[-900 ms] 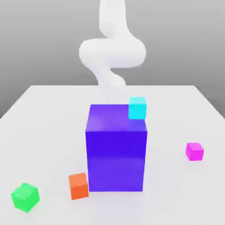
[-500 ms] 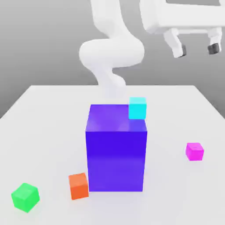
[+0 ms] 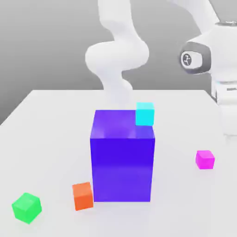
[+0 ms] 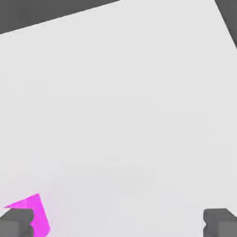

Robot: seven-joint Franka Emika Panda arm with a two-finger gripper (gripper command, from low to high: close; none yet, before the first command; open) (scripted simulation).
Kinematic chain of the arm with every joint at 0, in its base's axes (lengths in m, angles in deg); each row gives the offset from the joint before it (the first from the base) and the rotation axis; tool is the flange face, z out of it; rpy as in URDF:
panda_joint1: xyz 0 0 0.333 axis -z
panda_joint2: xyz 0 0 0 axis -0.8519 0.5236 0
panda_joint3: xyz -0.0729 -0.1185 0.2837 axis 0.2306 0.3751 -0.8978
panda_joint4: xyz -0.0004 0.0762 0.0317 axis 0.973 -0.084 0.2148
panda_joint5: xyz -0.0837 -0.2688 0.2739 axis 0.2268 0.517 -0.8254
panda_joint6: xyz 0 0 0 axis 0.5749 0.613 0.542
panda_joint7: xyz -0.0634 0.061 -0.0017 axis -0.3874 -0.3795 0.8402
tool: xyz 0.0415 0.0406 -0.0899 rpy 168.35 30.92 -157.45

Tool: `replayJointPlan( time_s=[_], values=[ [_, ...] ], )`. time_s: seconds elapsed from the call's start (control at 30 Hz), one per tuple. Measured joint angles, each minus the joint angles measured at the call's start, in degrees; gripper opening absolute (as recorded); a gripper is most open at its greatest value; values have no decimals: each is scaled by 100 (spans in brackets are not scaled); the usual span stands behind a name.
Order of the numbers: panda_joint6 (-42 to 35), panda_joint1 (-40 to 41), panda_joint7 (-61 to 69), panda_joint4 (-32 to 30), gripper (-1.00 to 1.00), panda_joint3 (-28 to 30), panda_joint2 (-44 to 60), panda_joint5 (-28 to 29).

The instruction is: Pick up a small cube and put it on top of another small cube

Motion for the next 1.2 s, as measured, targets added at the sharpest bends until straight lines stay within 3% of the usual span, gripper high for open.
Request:
replayJointPlan(
  time_s=[0.13, 0.3, 0.37, 0.4, 0.67, 0.87, 1.2],
  values=[
    [383, -438, -34, -351, 0, -187, 548, 667],
    [1128, -788, -686, -264, 0, 400, 1516, 1736],
    [1460, -1064, -838, -184, 0, 718, 1929, 1922],
    [1594, -1152, -894, -151, -100, 818, 2101, 1983],
    [1503, -1113, -871, -172, -100, 774, 1991, 1962],
    [602, -782, -217, -375, -100, 215, 871, 1085],
    [73, 241, 374, 860, -100, 1158, 1379, 1467]
  ],
)
